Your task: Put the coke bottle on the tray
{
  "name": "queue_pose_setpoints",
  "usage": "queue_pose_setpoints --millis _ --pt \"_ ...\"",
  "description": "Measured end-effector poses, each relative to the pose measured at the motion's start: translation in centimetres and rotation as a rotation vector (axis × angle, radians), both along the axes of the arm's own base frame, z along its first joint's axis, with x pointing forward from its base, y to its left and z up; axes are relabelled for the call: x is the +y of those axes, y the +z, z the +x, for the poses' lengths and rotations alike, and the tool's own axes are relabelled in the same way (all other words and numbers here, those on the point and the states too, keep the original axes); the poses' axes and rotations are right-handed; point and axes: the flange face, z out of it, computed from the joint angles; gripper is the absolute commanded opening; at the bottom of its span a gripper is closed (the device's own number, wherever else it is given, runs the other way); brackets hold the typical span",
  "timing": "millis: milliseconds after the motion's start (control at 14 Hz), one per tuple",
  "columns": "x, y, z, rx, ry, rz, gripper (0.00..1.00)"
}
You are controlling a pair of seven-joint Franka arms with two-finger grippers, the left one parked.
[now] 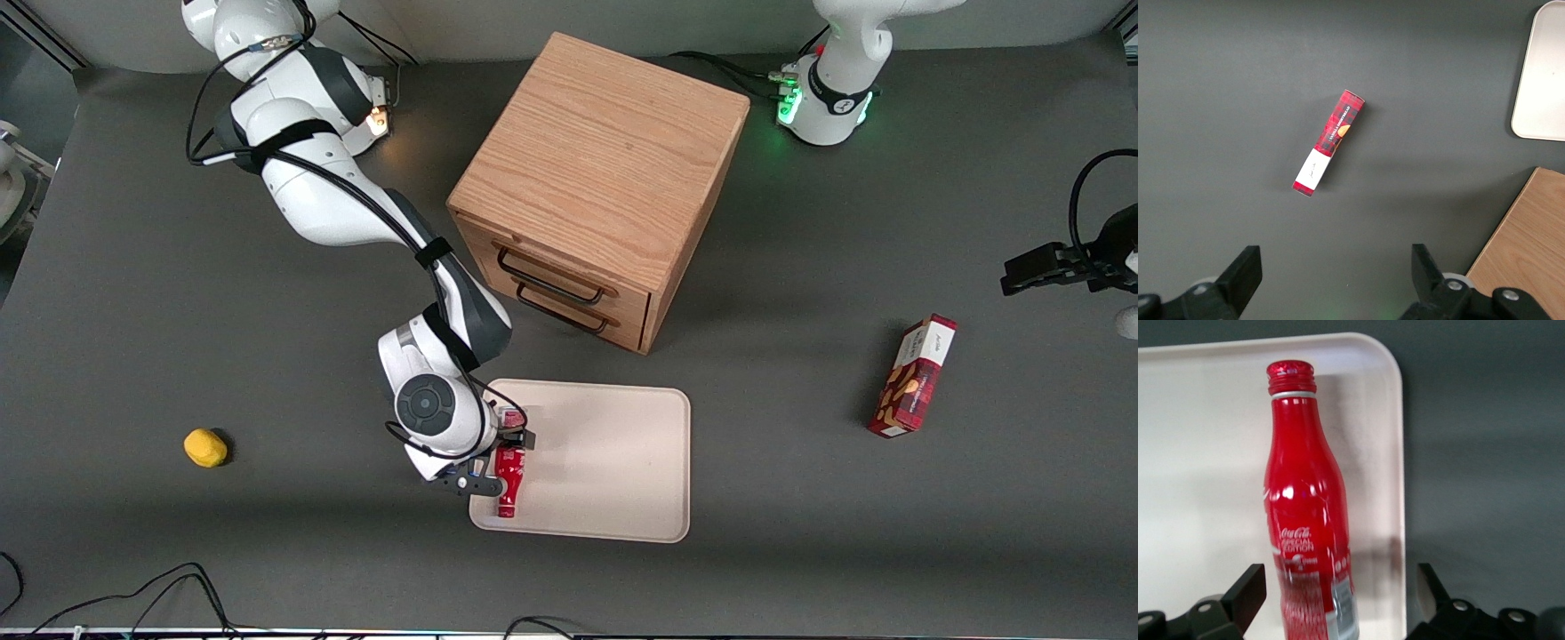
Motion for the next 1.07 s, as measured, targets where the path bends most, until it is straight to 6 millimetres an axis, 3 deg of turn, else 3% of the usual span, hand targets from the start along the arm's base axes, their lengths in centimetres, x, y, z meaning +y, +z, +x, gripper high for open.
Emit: queue_pose_setpoints --millis 143,286,571,929,1071 --pt "-0.6 3.1 0.1 0.012 -0.006 -0.013 1.0" --pt "-3.1 8.1 0.6 0.032 -0.035 -0.021 1.0" --pt "-12.7 17.7 0.1 0.108 -0.103 0.019 1.0" --pt "-24.9 28.3 -7.4 0.092 -0.067 -0.02 1.0" --pt "-28.1 31.9 -10.5 0.078 -0.015 -0.048 1.0"
